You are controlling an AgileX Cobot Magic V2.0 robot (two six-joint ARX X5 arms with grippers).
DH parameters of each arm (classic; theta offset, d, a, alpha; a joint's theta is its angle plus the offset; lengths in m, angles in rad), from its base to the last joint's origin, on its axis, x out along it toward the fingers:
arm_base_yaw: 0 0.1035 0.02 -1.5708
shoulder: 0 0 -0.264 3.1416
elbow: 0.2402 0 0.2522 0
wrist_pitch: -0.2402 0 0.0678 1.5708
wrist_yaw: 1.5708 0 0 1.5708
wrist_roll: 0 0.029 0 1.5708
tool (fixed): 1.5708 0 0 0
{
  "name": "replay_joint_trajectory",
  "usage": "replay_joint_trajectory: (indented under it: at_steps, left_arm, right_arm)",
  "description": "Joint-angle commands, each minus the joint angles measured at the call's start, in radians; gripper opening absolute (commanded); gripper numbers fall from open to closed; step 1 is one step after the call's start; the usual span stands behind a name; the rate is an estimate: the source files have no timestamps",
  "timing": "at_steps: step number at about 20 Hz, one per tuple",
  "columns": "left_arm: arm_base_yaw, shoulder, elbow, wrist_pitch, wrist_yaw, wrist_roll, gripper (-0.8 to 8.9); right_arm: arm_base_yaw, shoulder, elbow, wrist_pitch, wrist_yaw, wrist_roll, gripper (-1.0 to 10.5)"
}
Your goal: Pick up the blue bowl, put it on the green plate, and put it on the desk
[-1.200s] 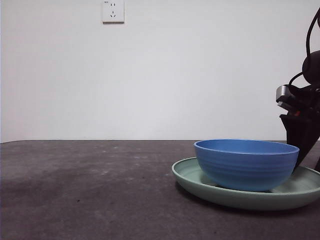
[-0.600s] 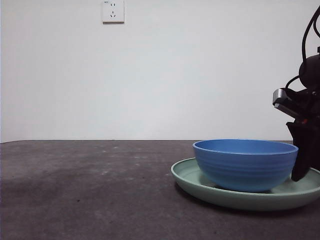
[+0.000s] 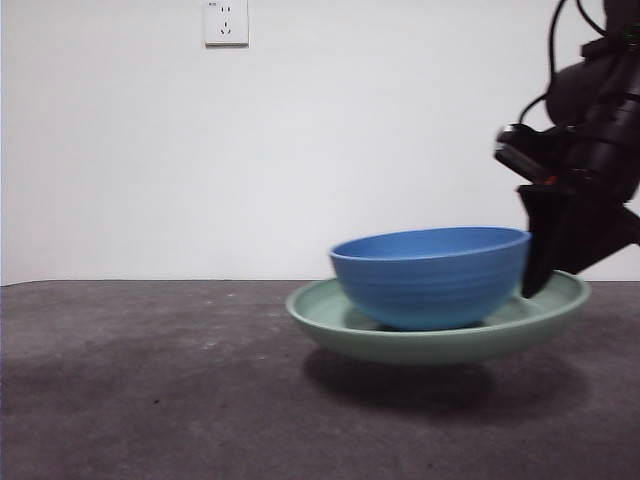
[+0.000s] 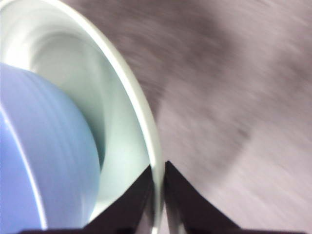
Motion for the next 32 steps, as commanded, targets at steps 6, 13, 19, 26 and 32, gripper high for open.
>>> replay_joint_trajectory:
  at_steps: [6, 13, 19, 26, 32]
  left_arm:
    - [-0.008, 0.003, 0.009, 0.011, 0.003, -0.001, 5.61]
    - [-0.008, 0.003, 0.009, 0.011, 0.003, -0.003, 5.61]
    - [-0.008, 0.003, 0.009, 0.010, 0.003, -0.003, 5.61]
    - [-0.008, 0.003, 0.009, 0.011, 0.003, -0.003, 5.61]
    - [-0.008, 0.003, 0.009, 0.011, 0.003, -0.004, 5.61]
  right_arm:
    - [0.203, 0.043, 0.018, 0.236, -0.016, 0.252, 0.1]
    - [0.290, 0.169, 0.018, 0.289, -0.016, 0.302, 0.1]
    - [0.293, 0.196, 0.018, 0.291, -0.003, 0.303, 0.1]
    - [0.277, 0.178, 0.034, 0.274, 0.002, 0.301, 2.8]
    - [0.226, 0.066, 0.133, 0.107, 0.153, 0.264, 3.2]
